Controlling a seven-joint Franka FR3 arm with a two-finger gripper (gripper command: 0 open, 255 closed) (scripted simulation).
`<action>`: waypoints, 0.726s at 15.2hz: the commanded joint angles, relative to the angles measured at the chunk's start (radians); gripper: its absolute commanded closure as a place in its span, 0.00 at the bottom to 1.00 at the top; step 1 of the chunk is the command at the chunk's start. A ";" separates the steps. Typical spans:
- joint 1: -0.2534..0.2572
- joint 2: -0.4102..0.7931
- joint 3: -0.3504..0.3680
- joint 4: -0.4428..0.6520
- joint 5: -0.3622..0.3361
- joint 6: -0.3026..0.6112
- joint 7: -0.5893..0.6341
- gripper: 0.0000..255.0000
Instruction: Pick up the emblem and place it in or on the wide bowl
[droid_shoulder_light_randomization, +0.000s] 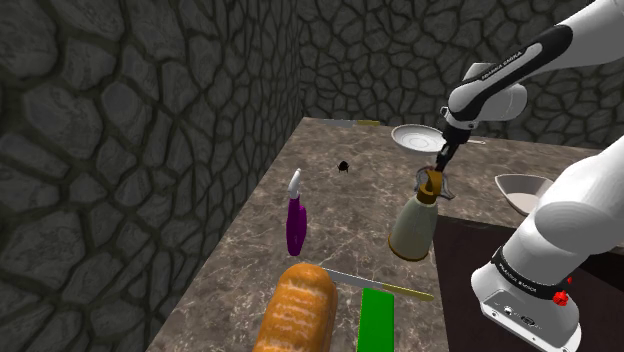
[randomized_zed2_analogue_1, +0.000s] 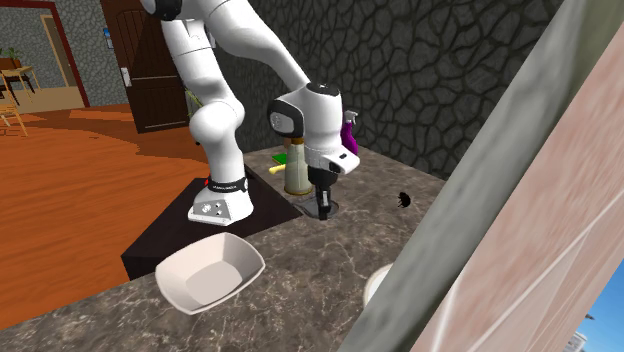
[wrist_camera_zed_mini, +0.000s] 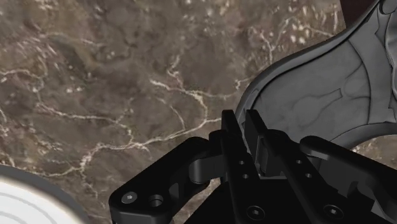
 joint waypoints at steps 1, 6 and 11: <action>-0.013 -0.033 0.011 0.008 -0.020 -0.039 0.017 1.00; -0.034 -0.103 0.038 0.032 -0.049 -0.129 0.047 1.00; -0.048 -0.163 0.062 0.061 -0.064 -0.216 0.068 1.00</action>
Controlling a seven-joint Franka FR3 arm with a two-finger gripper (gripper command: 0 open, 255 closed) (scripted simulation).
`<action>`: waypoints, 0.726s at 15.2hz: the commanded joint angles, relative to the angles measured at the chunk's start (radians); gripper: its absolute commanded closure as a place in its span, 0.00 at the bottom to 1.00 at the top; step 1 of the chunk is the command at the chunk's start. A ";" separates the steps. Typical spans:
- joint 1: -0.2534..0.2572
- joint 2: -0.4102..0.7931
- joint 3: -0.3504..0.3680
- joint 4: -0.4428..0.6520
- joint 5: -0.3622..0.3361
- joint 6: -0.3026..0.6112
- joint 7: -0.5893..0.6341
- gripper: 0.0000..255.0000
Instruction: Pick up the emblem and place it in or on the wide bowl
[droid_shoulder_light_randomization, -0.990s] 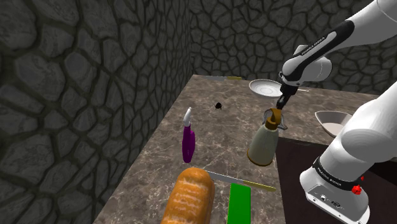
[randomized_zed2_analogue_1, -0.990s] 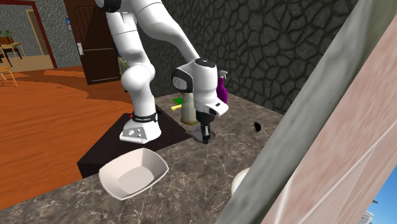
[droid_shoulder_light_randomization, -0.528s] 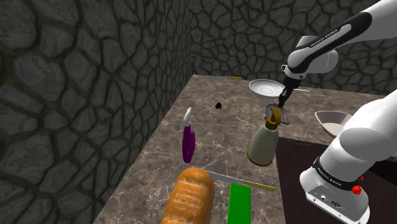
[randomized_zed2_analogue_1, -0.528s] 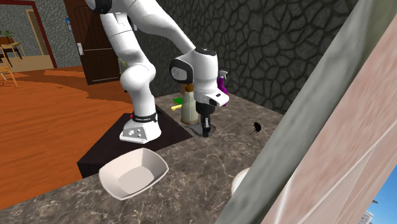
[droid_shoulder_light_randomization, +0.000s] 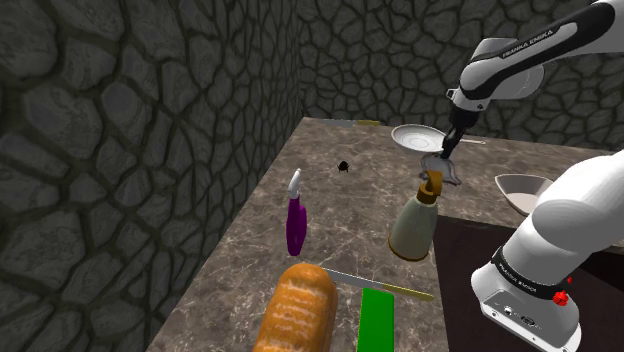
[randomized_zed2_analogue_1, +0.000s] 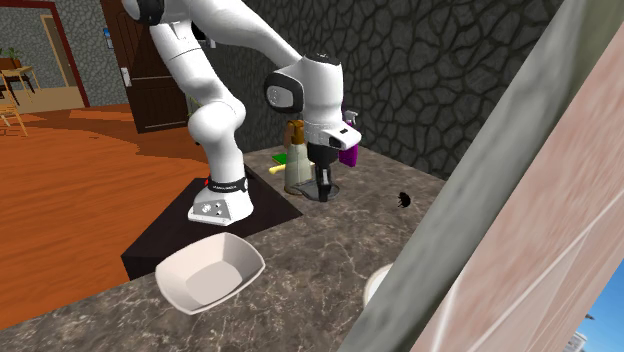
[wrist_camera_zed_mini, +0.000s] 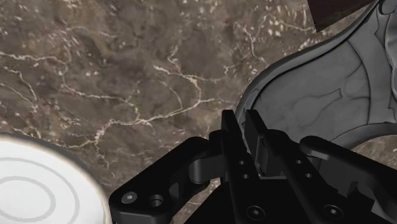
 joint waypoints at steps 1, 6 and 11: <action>-0.003 -0.015 0.007 0.012 -0.002 -0.027 0.005 1.00; -0.098 -0.078 -0.070 0.003 -0.081 -0.078 -0.102 1.00; -0.179 -0.106 -0.156 0.027 -0.145 -0.125 -0.223 1.00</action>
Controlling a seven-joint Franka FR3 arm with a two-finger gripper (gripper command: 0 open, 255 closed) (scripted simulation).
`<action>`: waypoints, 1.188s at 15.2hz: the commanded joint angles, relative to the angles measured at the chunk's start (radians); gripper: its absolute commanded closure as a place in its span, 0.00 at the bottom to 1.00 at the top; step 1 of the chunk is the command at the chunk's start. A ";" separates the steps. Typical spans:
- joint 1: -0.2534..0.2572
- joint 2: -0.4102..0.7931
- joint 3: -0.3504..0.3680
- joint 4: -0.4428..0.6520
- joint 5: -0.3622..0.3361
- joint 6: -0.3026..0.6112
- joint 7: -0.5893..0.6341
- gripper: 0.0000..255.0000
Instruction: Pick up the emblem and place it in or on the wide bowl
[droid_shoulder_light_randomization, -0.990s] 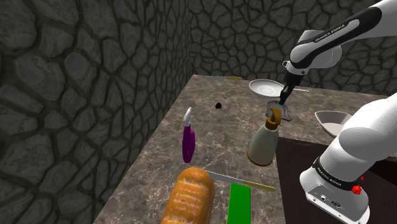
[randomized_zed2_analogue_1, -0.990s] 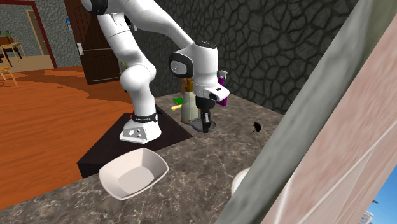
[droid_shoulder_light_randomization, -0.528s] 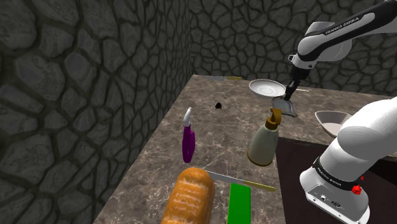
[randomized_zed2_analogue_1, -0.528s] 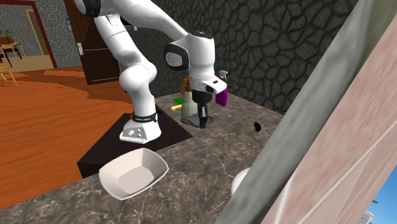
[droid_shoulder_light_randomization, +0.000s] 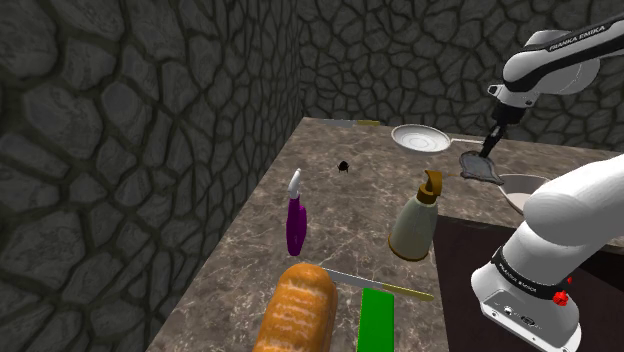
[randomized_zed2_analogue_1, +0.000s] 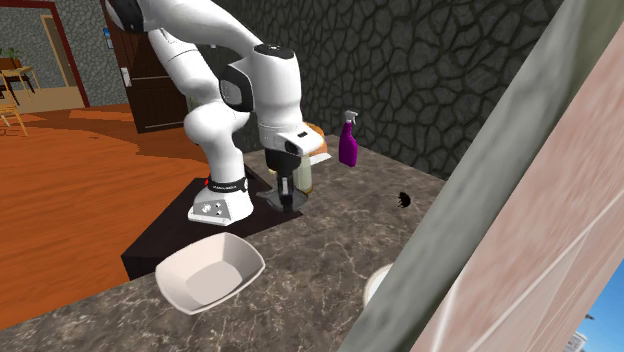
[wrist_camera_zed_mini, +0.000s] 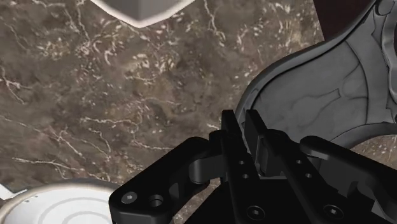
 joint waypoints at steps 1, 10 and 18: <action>-0.029 -0.003 -0.040 0.020 -0.023 -0.020 -0.056 1.00; -0.096 0.044 -0.228 0.150 -0.078 -0.075 -0.298 1.00; -0.058 0.150 -0.404 0.245 -0.052 -0.044 -0.471 1.00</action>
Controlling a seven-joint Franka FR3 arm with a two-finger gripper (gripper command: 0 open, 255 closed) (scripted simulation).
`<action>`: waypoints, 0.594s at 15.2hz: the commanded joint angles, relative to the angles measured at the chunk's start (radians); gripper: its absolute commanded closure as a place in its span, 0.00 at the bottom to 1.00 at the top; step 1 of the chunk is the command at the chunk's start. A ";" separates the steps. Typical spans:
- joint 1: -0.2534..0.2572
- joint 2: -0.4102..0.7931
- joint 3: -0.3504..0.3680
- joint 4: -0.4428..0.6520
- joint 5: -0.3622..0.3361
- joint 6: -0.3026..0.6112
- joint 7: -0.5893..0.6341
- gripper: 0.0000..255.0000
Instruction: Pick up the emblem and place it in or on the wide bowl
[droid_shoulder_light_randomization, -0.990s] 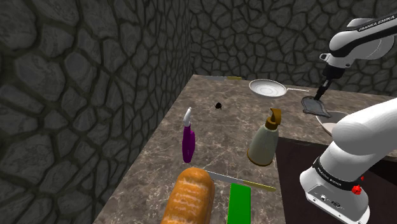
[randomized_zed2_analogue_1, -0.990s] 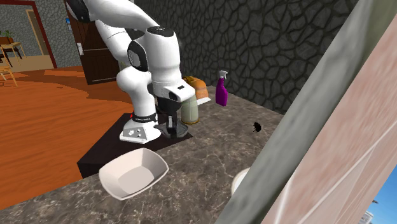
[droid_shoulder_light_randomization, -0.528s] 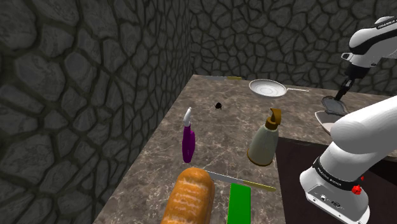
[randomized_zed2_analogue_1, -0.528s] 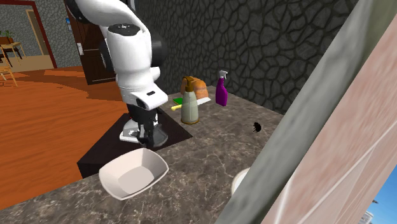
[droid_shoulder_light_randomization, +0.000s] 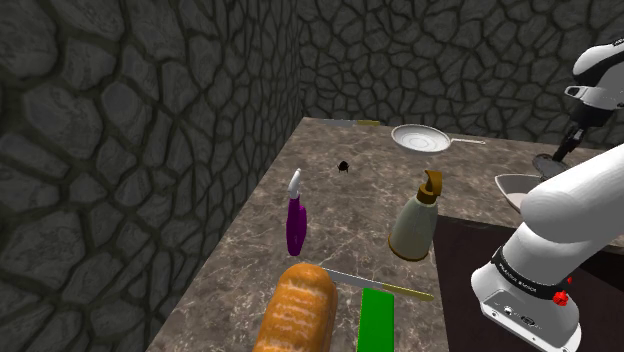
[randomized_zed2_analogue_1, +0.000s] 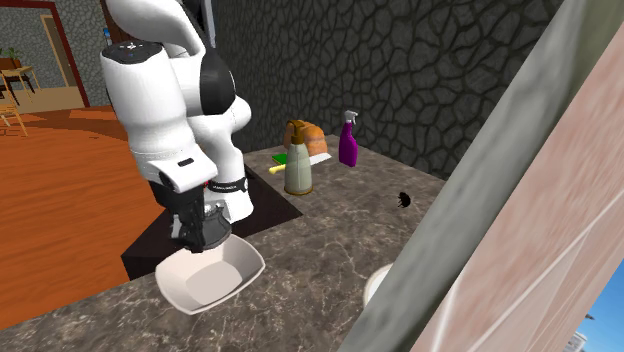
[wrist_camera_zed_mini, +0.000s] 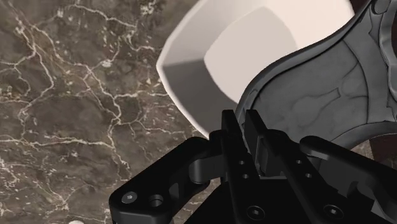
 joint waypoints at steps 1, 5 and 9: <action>0.015 0.022 -0.025 -0.008 0.009 0.029 -0.014 1.00; 0.051 0.071 -0.077 -0.032 0.034 0.097 -0.039 1.00; 0.103 0.131 -0.141 -0.054 0.077 0.167 -0.076 1.00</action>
